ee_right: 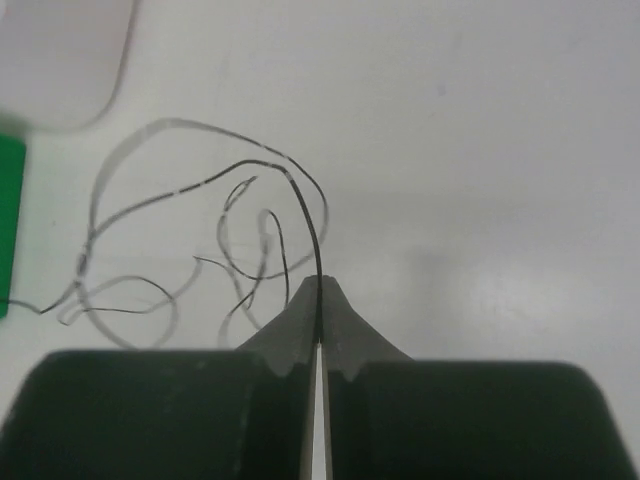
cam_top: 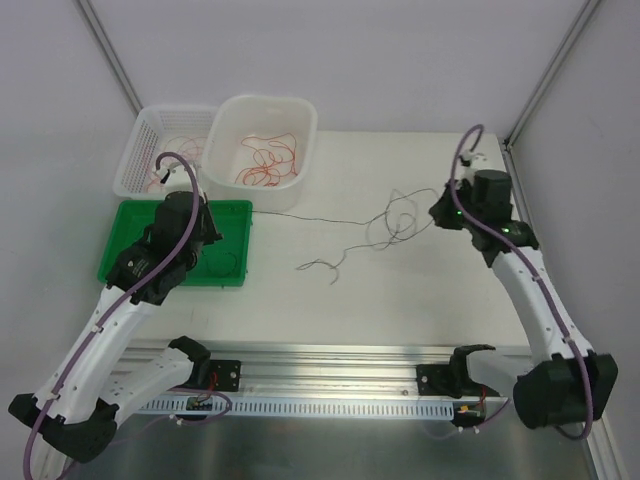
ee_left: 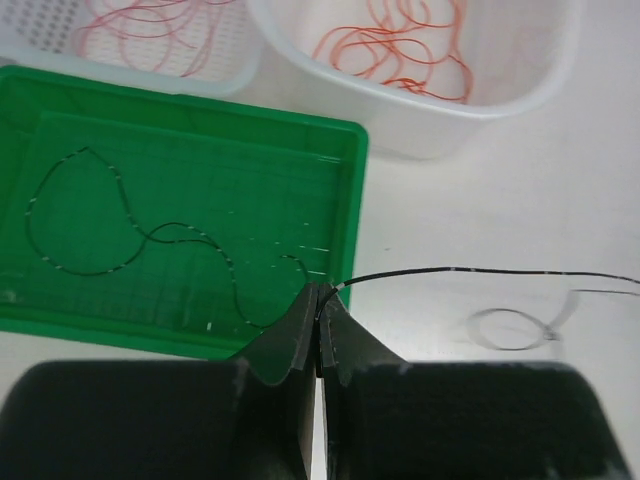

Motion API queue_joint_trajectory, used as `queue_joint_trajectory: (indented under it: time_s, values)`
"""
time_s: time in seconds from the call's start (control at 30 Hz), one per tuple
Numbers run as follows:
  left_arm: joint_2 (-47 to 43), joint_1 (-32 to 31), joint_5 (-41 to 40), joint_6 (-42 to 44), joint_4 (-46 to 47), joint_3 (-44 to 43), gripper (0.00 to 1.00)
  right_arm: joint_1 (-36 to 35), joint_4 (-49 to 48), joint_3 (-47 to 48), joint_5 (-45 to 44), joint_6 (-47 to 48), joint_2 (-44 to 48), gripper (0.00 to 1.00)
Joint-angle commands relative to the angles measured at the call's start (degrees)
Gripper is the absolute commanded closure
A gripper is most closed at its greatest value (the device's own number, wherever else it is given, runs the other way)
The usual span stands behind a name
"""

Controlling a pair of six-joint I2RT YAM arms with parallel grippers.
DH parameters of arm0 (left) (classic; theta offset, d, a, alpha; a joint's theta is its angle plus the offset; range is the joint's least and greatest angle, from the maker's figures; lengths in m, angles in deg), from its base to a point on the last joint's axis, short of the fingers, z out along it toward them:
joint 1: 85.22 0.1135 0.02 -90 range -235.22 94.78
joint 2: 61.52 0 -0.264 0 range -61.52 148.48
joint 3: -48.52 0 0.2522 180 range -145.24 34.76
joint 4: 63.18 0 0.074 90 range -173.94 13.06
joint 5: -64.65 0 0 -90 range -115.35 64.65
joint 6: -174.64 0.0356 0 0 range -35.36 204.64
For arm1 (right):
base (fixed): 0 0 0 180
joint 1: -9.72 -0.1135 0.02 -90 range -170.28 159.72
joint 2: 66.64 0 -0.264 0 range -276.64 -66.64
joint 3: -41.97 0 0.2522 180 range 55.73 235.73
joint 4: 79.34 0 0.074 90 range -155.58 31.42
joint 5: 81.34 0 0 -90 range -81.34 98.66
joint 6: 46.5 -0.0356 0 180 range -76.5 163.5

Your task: Untangle the cables

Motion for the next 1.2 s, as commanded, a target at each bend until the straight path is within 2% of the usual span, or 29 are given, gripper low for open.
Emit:
queue_joint_trajectory:
  time_s: [0.0, 0.07, 0.2, 0.33, 0.37, 0.5, 0.67, 0.93, 1.03, 1.07, 1.13, 1.17]
  values:
    - [-0.1, 2.5, -9.8, 2.8, -2.7, 0.3, 1.00, 9.4, 13.1, 5.1, -2.6, 0.6, 8.1, 0.99]
    - [0.7, 3.9, -10.5, 3.1, -3.5, 0.2, 1.00, 15.6, 15.2, 8.0, 0.4, -1.5, 10.3, 0.99]
    - [2.1, 7.1, -11.1, 2.9, -6.0, -0.1, 1.00, 21.3, 18.1, 13.8, 1.5, -2.3, 12.1, 0.99]
    - [2.1, 9.7, -11.7, 1.9, -8.4, 0.4, 1.00, 28.2, 19.0, 17.6, 3.6, -7.1, 10.9, 0.99]
    - [2.0, 10.9, -11.9, 1.7, -9.3, 0.6, 1.00, 31.7, 17.6, 17.8, 7.5, -8.2, 10.6, 0.99]
    - [1.6, 13.5, -12.6, 1.6, -10.2, 1.9, 1.00, 38.2, 14.5, 20.0, 15.2, -13.9, 9.2, 0.99]
    - [1.2, 15.4, -12.2, 1.7, -10.5, 2.5, 1.00, 39.4, 12.9, 26.6, 20.6, -17.3, 6.3, 0.99]
    - [4.2, 16.1, -10.8, 3.0, -11.7, 3.8, 1.00, 39.6, 13.2, 41.7, 21.7, -20.5, 2.5, 0.99]
    - [4.1, 16.1, -4.6, 2.3, -11.5, 4.1, 1.00, 39.1, 6.2, 42.5, 28.6, -25.3, 2.9, 0.99]
    - [3.9, 16.1, 2.8, 2.0, -10.9, 3.8, 1.00, 37.4, 5.9, 41.7, 30.5, -25.4, 3.4, 0.99]
    - [2.9, 15.6, 12.7, 1.6, -6.8, 4.2, 1.00, 34.4, 9.0, 41.5, 30.7, -21.2, 4.3, 0.99]
    - [2.5, 15.2, 23.5, 1.0, -5.0, 5.7, 1.00, 31.1, 10.1, 40.2, 30.6, -19.6, 4.7, 0.99]
